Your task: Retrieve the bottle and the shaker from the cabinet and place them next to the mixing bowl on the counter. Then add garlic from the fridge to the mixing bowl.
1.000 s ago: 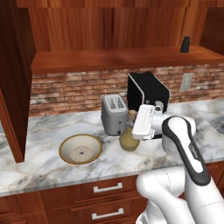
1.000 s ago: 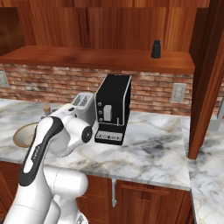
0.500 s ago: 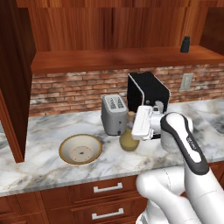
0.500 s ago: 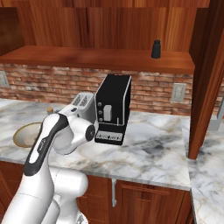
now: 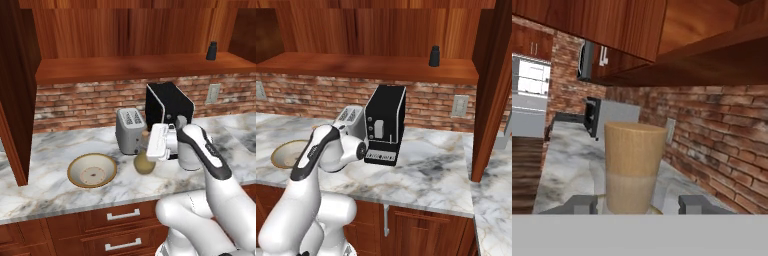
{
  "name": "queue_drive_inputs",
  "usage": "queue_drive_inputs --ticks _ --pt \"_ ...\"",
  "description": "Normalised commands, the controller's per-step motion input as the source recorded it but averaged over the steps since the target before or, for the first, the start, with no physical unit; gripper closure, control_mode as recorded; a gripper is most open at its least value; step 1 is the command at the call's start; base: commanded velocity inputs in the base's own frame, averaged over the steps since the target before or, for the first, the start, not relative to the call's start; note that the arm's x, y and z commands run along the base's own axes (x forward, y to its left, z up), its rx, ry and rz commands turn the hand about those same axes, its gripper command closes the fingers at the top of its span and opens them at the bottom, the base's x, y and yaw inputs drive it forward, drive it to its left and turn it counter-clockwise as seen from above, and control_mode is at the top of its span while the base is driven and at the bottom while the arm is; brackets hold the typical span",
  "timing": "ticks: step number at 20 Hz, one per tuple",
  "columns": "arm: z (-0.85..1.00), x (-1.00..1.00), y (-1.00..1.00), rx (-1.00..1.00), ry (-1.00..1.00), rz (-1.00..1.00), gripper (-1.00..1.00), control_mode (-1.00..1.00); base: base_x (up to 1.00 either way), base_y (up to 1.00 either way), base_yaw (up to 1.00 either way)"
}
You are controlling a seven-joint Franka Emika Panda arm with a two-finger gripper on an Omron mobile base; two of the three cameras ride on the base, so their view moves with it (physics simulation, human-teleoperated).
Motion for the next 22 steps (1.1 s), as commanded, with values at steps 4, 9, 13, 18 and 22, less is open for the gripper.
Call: queue_drive_inputs --ticks 4,9,13,18,22 --pt "-0.49 0.12 0.13 0.00 -0.02 0.00 1.00 -1.00 0.00 0.00 0.00" --pt "-0.46 0.10 0.11 0.00 -0.02 0.00 1.00 -1.00 0.00 0.00 0.00" --pt "-0.42 0.08 0.09 0.00 -0.02 0.00 1.00 -1.00 0.00 0.00 0.00" --pt "-0.41 0.05 0.04 0.00 -0.03 0.00 1.00 -1.00 0.00 0.00 0.00" --pt "-0.39 0.03 0.00 0.00 -0.03 0.00 1.00 -1.00 0.00 0.00 0.00"
